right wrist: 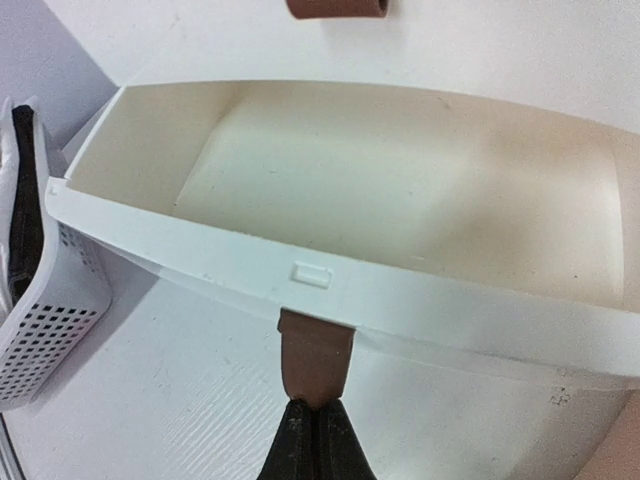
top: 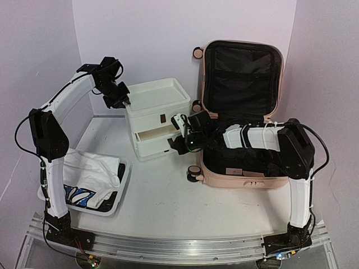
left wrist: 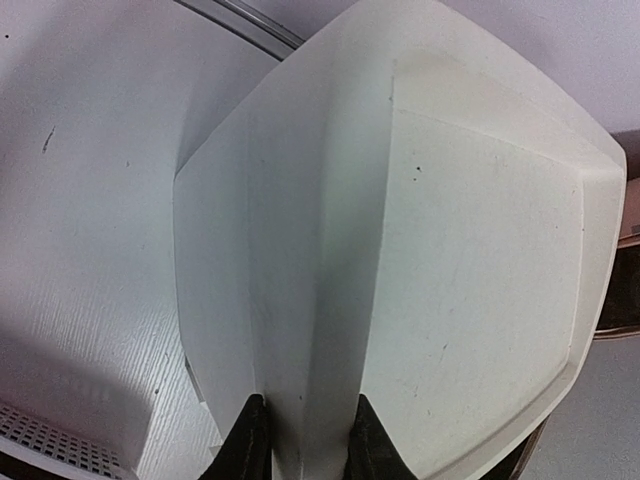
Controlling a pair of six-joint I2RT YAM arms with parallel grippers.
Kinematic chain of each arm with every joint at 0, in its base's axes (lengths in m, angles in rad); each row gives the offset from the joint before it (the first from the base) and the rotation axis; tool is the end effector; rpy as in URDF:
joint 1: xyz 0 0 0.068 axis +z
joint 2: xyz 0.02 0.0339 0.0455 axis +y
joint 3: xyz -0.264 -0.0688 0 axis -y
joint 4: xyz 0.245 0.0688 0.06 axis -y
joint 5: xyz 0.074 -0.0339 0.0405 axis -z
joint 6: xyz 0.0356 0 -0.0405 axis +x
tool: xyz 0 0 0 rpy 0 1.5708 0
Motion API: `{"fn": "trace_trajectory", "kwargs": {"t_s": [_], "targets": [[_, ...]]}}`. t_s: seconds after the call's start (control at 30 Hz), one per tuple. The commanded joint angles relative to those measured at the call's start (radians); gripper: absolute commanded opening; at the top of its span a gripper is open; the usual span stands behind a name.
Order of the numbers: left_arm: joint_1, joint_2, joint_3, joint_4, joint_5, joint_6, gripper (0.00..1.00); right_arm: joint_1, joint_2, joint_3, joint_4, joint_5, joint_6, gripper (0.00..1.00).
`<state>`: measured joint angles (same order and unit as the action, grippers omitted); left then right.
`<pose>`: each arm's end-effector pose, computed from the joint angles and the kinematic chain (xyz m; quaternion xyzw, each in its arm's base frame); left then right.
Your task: Open, take out, and arrange the luggage
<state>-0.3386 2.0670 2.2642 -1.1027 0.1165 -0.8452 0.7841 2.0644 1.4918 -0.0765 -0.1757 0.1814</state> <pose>0.4152 -0.1506 0.3665 -0.2181 0.9182 -0.2275 0.2398 0.3287 0.3366 0.1978 -0.3021 0.8404 0.2752 0.3559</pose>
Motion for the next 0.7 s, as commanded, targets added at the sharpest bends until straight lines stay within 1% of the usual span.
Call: {"fn": "trace_trajectory", "kwargs": {"t_s": [0.0, 0.1, 0.27, 0.33, 0.43, 0.53, 0.67], "targets": [[0.020, 0.008, 0.037, 0.041, 0.023, -0.053, 0.00, 0.006, -0.088, -0.036, -0.104, -0.144, -0.025, 0.00], [0.023, 0.012, 0.042, 0.040, 0.024, -0.043, 0.00, 0.012, -0.134, -0.089, -0.129, -0.164, -0.039, 0.00], [0.025, 0.013, 0.040, 0.041, 0.016, -0.037, 0.00, 0.011, -0.192, -0.121, -0.199, -0.167, -0.084, 0.00], [0.027, 0.015, 0.042, 0.041, 0.015, -0.036, 0.00, 0.011, -0.196, -0.111, -0.239, -0.184, -0.100, 0.03], [0.033, 0.023, 0.053, 0.041, 0.036, -0.016, 0.03, 0.012, -0.205, -0.108, -0.280, -0.189, -0.113, 0.15], [0.034, 0.028, 0.064, 0.042, 0.065, 0.022, 0.15, 0.012, -0.225, -0.087, -0.312, -0.173, -0.146, 0.28], [0.035, 0.032, 0.065, 0.044, 0.131, 0.076, 0.33, 0.012, -0.283, -0.038, -0.395, -0.113, -0.222, 0.49]]}}
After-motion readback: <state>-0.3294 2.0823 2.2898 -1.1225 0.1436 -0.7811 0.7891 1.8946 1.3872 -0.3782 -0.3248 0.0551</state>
